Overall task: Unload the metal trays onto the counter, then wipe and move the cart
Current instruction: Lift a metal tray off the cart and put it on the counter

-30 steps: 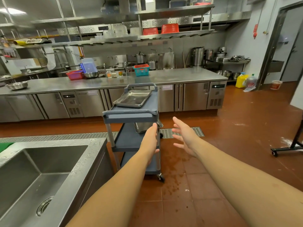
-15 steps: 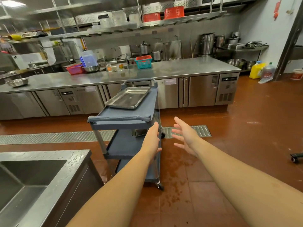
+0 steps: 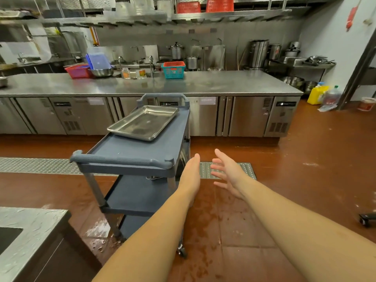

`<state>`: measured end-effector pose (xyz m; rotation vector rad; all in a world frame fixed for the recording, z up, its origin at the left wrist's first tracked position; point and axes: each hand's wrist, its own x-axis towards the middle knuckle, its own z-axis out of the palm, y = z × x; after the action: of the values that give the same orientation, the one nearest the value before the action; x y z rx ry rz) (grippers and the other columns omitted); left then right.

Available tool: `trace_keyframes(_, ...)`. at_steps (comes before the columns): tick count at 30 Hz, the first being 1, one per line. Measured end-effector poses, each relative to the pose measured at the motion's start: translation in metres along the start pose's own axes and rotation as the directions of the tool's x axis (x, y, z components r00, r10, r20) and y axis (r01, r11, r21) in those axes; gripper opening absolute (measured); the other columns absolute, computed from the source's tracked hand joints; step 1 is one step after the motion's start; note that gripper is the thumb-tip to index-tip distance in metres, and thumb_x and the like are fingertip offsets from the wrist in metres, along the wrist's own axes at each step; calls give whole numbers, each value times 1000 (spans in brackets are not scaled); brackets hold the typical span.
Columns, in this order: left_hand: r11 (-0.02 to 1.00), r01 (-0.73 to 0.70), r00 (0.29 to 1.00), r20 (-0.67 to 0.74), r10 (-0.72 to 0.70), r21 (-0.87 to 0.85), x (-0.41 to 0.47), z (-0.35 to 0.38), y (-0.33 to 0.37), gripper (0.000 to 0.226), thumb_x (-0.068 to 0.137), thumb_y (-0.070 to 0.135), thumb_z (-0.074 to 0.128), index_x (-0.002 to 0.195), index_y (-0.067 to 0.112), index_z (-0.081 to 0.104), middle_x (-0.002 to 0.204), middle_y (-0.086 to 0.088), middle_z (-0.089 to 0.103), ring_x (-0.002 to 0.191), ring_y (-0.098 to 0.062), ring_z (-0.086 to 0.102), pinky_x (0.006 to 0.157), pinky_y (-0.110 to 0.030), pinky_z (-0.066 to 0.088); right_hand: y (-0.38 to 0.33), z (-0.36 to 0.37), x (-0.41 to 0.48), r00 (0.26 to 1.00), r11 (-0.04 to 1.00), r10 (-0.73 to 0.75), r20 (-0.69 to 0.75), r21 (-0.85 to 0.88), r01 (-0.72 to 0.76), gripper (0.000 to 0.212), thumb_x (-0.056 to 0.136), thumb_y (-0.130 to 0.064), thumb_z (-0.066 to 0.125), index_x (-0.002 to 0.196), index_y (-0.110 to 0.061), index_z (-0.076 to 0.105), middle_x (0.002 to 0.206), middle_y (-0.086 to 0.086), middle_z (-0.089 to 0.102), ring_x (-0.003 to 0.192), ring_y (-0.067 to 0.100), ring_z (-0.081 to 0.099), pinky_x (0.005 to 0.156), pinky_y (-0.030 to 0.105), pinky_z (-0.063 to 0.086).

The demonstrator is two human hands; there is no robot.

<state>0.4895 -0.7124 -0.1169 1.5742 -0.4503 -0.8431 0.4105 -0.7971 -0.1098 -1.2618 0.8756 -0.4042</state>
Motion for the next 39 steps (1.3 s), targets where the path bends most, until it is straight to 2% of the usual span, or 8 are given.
trace_keyframes(4,999,-25,999,-29,26,47,61,5,8,48,102,49,28,139,23,41,95,13,49,81,3,47,89,-29,35,-18,7,60,1000,1000,12,-2,-21,-12,57,92,-57,46,133,-17,51,133,4,55,122,21,51,102,44,41)
trace_keyframes(8,999,-1,996,-95,6,51,114,12,11,40,102,47,28,126,21,48,87,12,52,77,-3,50,82,-28,37,-27,3,109,998,998,55,19,-15,-55,59,92,-57,45,135,-16,49,135,4,53,124,21,49,104,44,40)
trace_keyframes(13,1000,22,992,-123,-19,20,177,29,5,44,102,49,30,133,23,47,85,20,49,79,3,48,88,-30,38,-34,-15,169,995,995,96,26,13,-96,59,93,-57,44,135,-15,49,135,4,54,124,21,50,105,45,40)
trace_keyframes(17,999,37,983,-180,-38,-11,221,50,1,25,103,46,30,117,32,45,85,19,50,76,4,48,69,-22,39,-39,-36,223,990,993,122,64,-11,-121,58,93,-57,44,135,-17,49,136,4,53,125,22,49,106,46,39)
trace_keyframes(20,999,32,968,-246,-39,-33,257,69,-4,40,102,46,31,133,26,47,108,8,57,89,-2,50,91,-29,41,-43,-52,269,982,988,151,117,-34,-148,60,93,-57,45,136,-15,48,137,5,52,125,21,49,107,47,38)
trace_keyframes(23,997,70,938,-338,-77,-31,285,82,-5,48,101,50,32,140,24,44,137,-1,50,114,-14,48,109,-40,35,-49,-62,309,966,983,183,184,-65,-174,59,93,-56,45,134,-15,49,136,5,53,124,22,50,107,46,38)
trace_keyframes(26,993,111,917,-381,-115,-31,311,94,-7,52,100,52,32,143,25,40,144,-2,45,130,-22,44,112,-46,33,-49,-70,343,950,977,210,231,-92,-194,59,93,-57,45,134,-15,49,136,5,53,123,22,50,105,45,40)
trace_keyframes(39,980,200,874,-448,-188,-20,389,82,-37,52,100,53,30,143,27,39,145,3,44,132,-18,42,113,-40,32,-35,-56,450,889,930,328,321,-274,-245,62,91,-60,44,134,-15,50,134,4,54,122,21,51,100,42,42)
